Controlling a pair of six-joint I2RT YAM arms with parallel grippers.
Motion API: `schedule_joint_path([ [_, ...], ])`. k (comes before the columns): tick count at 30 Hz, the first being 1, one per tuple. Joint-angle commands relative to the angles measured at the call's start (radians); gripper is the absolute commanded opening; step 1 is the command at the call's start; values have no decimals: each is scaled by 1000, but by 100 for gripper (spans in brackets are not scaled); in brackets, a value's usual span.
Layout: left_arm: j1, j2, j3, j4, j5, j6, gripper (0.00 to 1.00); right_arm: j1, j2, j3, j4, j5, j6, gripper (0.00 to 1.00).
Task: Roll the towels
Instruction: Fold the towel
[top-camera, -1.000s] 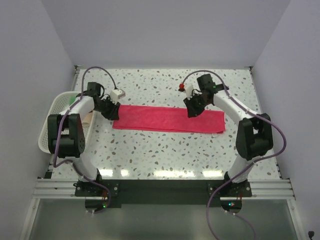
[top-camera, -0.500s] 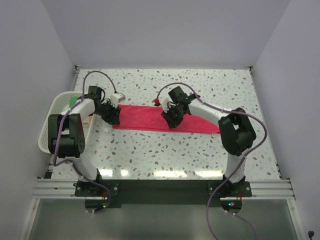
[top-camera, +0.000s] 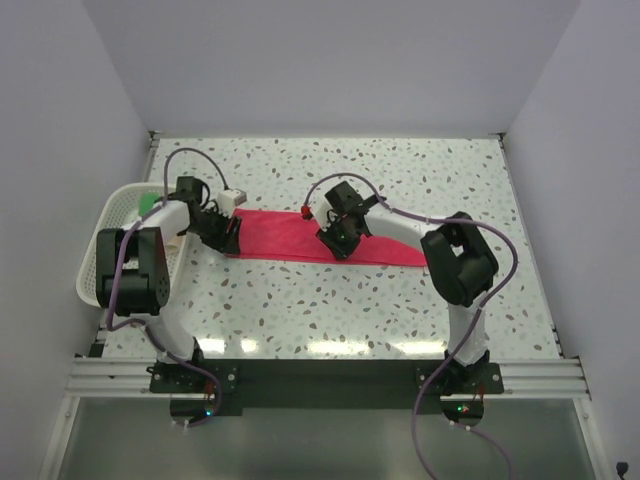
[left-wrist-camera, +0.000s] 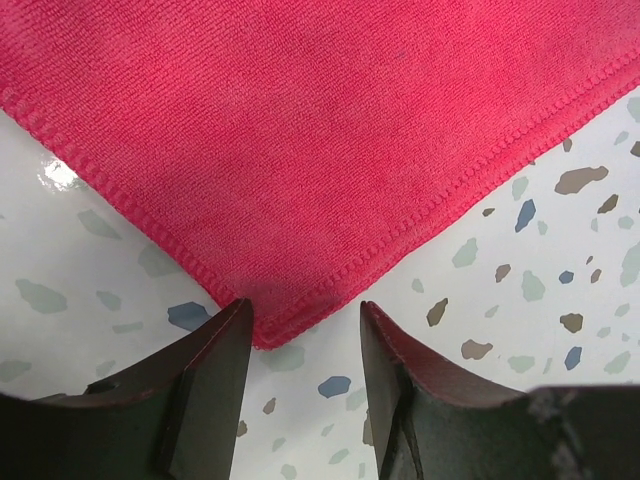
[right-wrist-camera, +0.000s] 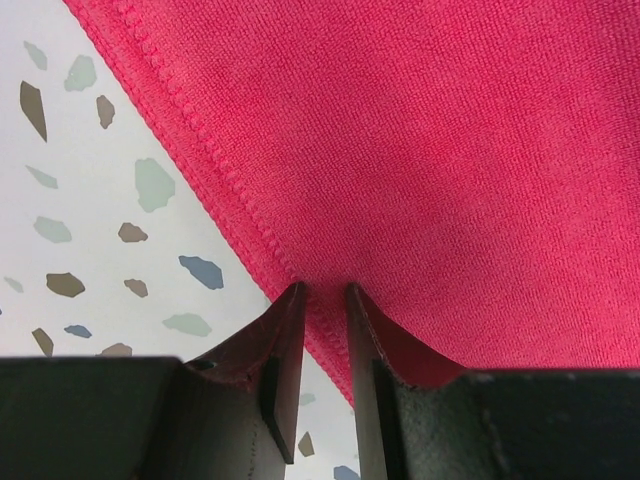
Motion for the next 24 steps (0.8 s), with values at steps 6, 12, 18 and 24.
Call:
schedule_joint_path([
  [6, 20, -25, 7, 40, -17, -81, 54, 14, 30, 24, 20, 40, -18, 26],
  [12, 20, -13, 19, 65, -40, -107, 43, 15, 21, 26, 21, 38, -15, 5],
  [18, 18, 6, 56, 71, -65, -127, 33, 17, 13, 35, 15, 29, -12, 0],
  [24, 18, -5, 43, 88, -114, -124, 38, 17, 16, 44, 7, 18, -9, 0],
])
